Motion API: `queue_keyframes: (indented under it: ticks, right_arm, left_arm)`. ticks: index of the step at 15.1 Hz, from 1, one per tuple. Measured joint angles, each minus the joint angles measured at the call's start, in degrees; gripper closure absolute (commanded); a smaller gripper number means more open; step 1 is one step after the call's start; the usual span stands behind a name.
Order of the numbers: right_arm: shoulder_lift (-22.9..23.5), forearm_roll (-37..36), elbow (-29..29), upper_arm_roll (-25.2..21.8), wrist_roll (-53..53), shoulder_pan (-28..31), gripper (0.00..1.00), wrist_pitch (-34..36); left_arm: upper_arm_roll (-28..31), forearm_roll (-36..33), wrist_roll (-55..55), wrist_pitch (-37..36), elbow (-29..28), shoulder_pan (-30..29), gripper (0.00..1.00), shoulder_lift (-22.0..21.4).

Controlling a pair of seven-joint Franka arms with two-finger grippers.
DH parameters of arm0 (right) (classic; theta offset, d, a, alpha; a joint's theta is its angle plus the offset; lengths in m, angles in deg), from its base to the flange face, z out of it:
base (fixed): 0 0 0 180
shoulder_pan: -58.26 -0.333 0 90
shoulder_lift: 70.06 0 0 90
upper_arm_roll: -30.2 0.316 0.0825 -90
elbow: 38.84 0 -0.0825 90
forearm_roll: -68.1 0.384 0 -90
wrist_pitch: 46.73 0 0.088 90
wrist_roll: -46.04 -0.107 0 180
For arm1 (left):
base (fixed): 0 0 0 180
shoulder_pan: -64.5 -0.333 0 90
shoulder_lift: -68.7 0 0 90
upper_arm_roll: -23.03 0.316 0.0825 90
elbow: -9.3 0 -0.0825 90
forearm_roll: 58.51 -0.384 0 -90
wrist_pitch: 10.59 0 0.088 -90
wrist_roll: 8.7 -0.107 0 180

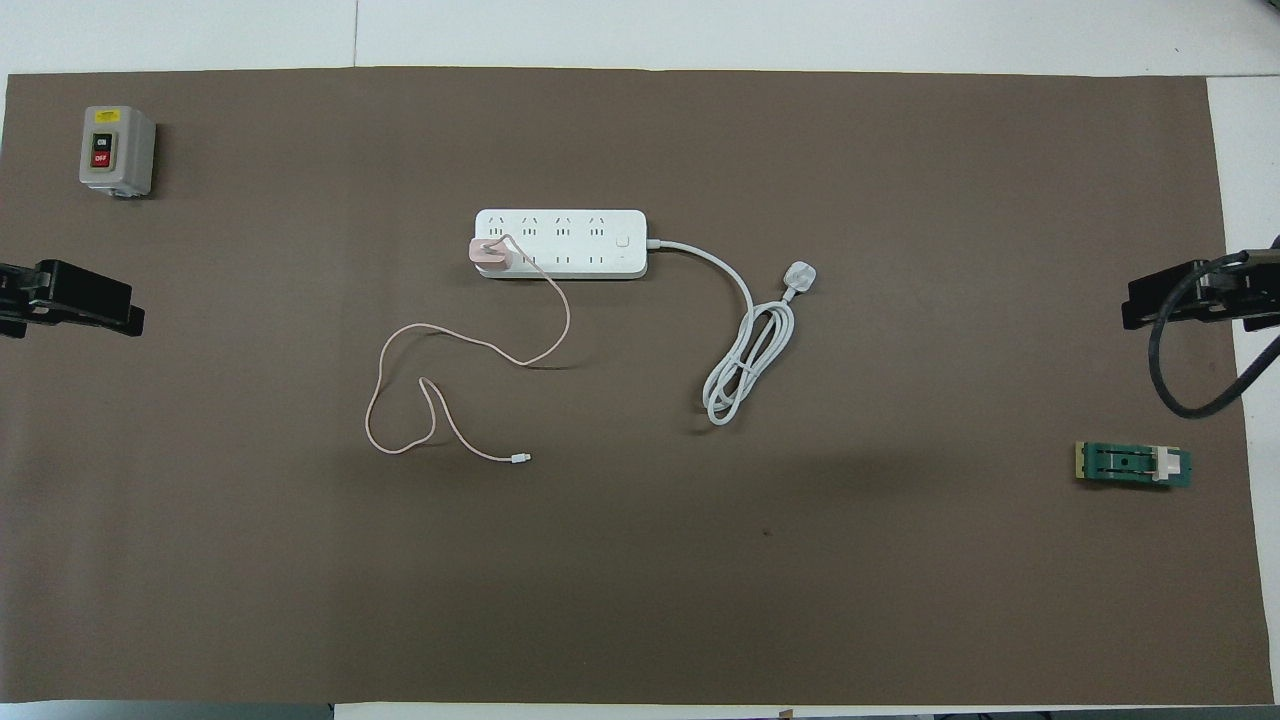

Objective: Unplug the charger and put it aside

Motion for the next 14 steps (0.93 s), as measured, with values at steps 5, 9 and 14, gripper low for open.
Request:
queue_keyframes:
  ticks: [5,9,14]
  right_arm:
    - [0.0,0.0,0.0,0.0,0.0,0.0,0.0,0.0]
    - [0.0,0.0,0.0,0.0,0.0,0.0,0.0,0.0]
    - [0.0,0.0,0.0,0.0,0.0,0.0,0.0,0.0]
  left_arm:
    - [0.14,0.0,0.0,-0.24,0.02,0.0,0.0,0.0]
    - [0.23,0.0,0.0,-0.34,0.02,0.0,0.0,0.19]
    - [2.44,-0.02,0.14,-0.96,0.03,-0.04,0.0,0.61]
